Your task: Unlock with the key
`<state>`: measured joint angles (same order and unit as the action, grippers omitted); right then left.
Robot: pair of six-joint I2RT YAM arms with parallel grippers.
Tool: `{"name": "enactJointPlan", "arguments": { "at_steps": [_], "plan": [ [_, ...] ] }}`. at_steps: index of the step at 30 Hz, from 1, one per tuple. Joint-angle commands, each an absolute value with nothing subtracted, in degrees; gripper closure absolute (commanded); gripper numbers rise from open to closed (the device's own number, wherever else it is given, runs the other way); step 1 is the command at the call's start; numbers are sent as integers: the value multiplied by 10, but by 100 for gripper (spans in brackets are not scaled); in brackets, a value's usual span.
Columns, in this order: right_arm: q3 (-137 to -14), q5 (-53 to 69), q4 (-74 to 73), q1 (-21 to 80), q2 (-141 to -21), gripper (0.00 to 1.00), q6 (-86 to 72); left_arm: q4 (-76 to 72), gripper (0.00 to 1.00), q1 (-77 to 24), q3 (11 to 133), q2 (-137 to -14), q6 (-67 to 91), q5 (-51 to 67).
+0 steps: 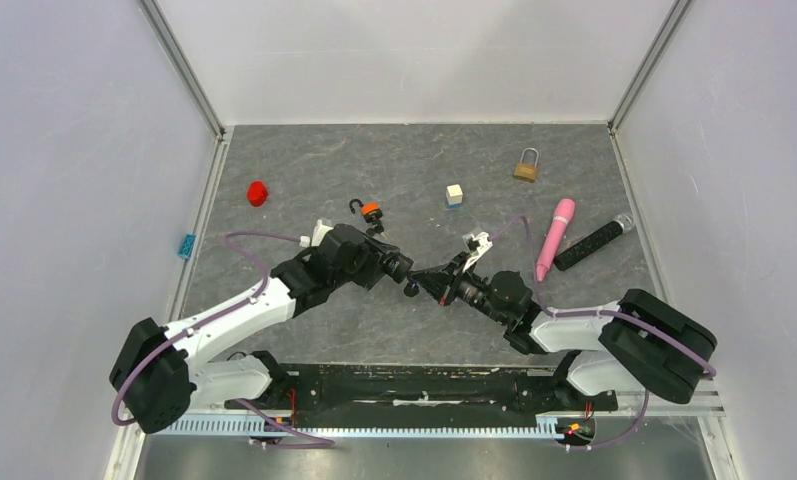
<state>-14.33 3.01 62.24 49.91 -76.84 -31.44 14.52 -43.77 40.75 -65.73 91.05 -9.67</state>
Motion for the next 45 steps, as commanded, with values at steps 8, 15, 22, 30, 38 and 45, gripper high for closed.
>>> {"name": "enactJointPlan", "arguments": {
  "at_steps": [8,15,22,30,38,45],
  "plan": [
    [-179,29,699,485,-794,100,-362,-58,98,-481,406,-642,925,-39],
    [-175,174,797,411,-830,100,-528,-184,98,-481,372,-617,865,-4],
    [-189,260,962,395,-904,100,-697,-248,98,-481,359,-596,816,16],
    [-188,262,1062,392,-953,100,-800,-251,98,-480,356,-563,771,11],
    [-165,258,992,390,-903,71,-690,-81,98,-476,390,-529,736,-74],
    [-152,225,842,405,-802,21,-506,52,98,-475,441,-539,724,-104]
  ]
}}
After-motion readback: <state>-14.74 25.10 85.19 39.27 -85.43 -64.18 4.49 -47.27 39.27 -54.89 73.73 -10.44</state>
